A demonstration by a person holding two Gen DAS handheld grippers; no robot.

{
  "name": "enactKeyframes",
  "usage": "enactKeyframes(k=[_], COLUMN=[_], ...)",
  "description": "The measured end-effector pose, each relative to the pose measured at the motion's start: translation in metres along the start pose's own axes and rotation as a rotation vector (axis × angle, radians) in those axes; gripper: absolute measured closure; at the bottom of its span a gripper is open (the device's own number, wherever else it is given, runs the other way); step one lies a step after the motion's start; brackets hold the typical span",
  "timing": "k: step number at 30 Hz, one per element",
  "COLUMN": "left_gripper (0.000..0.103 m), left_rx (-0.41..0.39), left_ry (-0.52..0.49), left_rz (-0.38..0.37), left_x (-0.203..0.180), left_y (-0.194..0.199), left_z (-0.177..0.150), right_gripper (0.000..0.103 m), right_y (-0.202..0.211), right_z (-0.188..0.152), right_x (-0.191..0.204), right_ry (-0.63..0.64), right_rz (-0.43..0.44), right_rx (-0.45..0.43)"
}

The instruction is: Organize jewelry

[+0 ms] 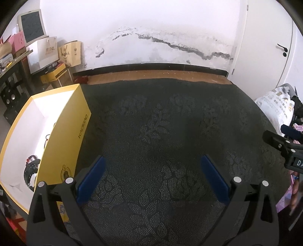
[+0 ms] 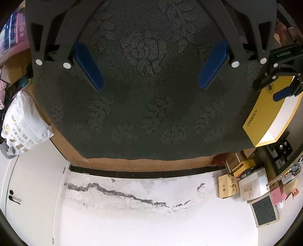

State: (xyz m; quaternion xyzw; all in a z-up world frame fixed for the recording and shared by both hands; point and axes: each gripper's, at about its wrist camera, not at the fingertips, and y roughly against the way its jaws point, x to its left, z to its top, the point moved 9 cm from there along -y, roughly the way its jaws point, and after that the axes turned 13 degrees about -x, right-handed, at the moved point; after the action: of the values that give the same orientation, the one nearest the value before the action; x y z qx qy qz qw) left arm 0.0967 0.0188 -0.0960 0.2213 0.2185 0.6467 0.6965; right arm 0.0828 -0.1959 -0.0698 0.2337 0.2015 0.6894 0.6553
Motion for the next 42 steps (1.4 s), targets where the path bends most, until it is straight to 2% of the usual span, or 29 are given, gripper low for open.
enactKeyframes(k=[42], left_gripper=[0.005], left_rx=[-0.01], left_ry=[0.013], left_rz=[0.006], left_x=[0.0033], left_y=[0.0061], left_z=[-0.0008], right_gripper=[0.006], right_y=[0.0035], right_z=[-0.0038], right_x=[0.0054], right_ry=[0.022], right_rz=[-0.007], right_rx=[0.002])
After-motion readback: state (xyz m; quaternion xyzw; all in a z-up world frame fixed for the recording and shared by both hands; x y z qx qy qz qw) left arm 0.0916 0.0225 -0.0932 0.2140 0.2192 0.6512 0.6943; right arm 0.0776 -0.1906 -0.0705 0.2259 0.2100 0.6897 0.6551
